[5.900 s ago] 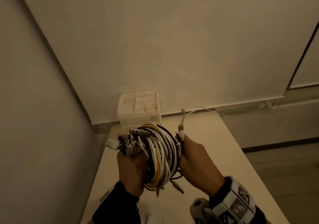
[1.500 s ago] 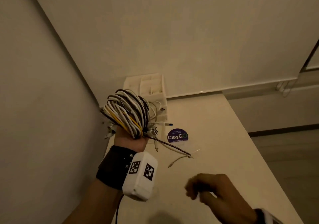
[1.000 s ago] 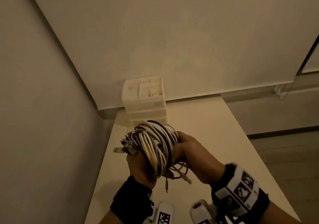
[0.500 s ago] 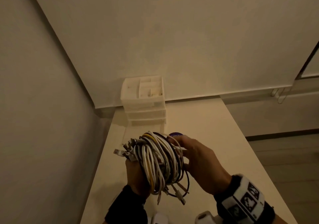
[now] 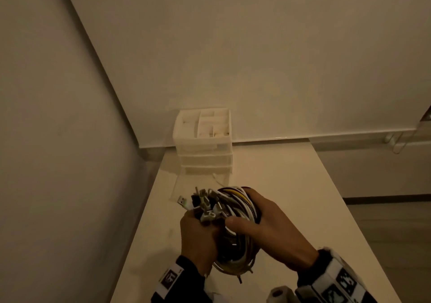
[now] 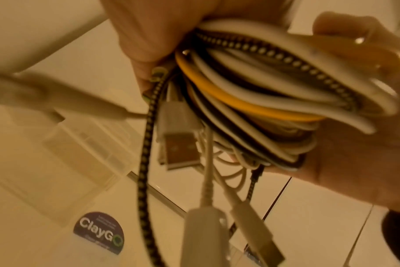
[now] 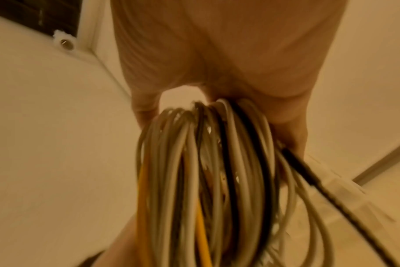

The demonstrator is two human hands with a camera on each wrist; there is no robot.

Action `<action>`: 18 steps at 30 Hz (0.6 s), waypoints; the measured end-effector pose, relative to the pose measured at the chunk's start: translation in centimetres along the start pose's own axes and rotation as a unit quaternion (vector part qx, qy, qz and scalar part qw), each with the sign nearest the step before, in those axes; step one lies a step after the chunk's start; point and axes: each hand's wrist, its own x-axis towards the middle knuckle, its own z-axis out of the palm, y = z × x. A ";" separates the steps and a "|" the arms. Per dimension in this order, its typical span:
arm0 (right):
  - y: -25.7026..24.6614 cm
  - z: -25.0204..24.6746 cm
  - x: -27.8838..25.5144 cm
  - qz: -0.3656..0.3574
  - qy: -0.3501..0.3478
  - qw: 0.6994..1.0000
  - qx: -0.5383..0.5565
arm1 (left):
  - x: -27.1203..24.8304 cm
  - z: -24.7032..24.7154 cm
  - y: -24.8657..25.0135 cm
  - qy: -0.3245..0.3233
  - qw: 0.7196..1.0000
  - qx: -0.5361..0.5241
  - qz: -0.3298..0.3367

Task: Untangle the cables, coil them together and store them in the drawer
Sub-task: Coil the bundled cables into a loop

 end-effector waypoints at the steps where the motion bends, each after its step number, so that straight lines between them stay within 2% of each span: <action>1: 0.1 -0.5 0.2 0.004 -0.017 1.000 0.003 | -0.1 0.1 0.5 -0.010 1.000 0.011 0.016; 4: 0.5 -1.3 0.2 -0.002 -0.029 1.000 0.003 | -0.5 0.4 0.9 -0.022 0.996 0.051 0.064; 8: 1.4 -0.9 -0.4 -0.028 0.027 0.998 0.041 | -0.5 1.0 0.9 -0.034 0.993 0.056 0.097; 10: 1.8 -0.7 -0.6 -0.035 0.055 0.996 0.060 | -0.6 1.2 1.3 -0.053 0.992 0.040 0.103; 14: 2.6 -1.2 -0.4 -0.022 0.049 0.996 0.071 | -1.0 1.1 2.1 -0.103 0.990 0.030 0.093; 16: 3.0 -1.8 -0.1 0.002 0.039 0.996 0.076 | -1.1 1.2 2.6 -0.133 0.984 0.071 0.096; 18: 3.3 -2.5 0.4 0.015 0.023 0.997 0.069 | -0.9 1.5 2.4 -0.129 0.979 0.126 0.091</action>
